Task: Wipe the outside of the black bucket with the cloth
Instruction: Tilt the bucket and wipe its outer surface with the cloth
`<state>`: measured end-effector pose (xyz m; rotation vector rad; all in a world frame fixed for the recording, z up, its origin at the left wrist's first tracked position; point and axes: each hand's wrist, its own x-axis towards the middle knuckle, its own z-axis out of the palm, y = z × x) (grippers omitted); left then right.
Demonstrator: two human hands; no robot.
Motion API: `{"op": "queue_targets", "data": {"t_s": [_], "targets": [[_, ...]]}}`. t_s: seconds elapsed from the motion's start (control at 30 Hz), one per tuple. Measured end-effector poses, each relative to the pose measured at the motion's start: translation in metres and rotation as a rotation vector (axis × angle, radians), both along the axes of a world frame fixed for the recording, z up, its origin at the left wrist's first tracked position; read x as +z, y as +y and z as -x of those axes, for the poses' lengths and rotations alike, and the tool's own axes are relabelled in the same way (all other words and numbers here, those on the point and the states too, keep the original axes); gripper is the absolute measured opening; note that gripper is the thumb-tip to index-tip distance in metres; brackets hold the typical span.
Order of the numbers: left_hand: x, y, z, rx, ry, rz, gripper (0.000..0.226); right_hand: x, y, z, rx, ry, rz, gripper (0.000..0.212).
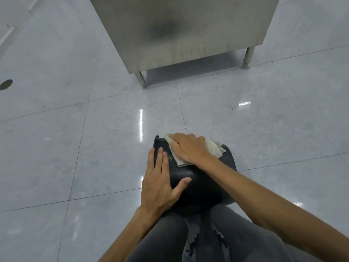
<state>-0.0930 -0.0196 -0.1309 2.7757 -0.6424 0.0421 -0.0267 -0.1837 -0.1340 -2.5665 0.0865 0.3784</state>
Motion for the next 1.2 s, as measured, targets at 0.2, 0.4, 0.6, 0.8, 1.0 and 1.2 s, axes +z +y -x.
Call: {"op": "queue_targets", "data": {"t_s": [0.2,0.4,0.6,0.8,1.0,1.2], "targets": [[0.007,-0.008,-0.024,-0.044,-0.003,0.081,0.093,-0.009,-0.006,0.072,0.140,-0.274,0.141,0.062],[0.003,-0.002,-0.014,-0.091,-0.018,-0.166,0.107,-0.016,-0.015,0.101,0.006,-0.361,0.212,0.052],[0.007,-0.004,-0.009,-0.124,-0.034,-0.298,0.121,-0.013,-0.049,0.036,-0.165,-0.001,0.204,0.057],[-0.001,-0.002,-0.019,-0.139,-0.050,-0.312,0.122,-0.017,-0.050,0.049,-0.172,-0.070,0.212,0.061],[0.003,-0.001,-0.030,-0.178,-0.019,-0.297,0.119,-0.032,-0.020,0.134,-0.114,-0.339,0.292,0.063],[0.011,-0.012,-0.039,-0.147,-0.084,-0.244,0.099,-0.034,-0.023,0.130,-0.177,-0.405,0.295,0.062]]}}
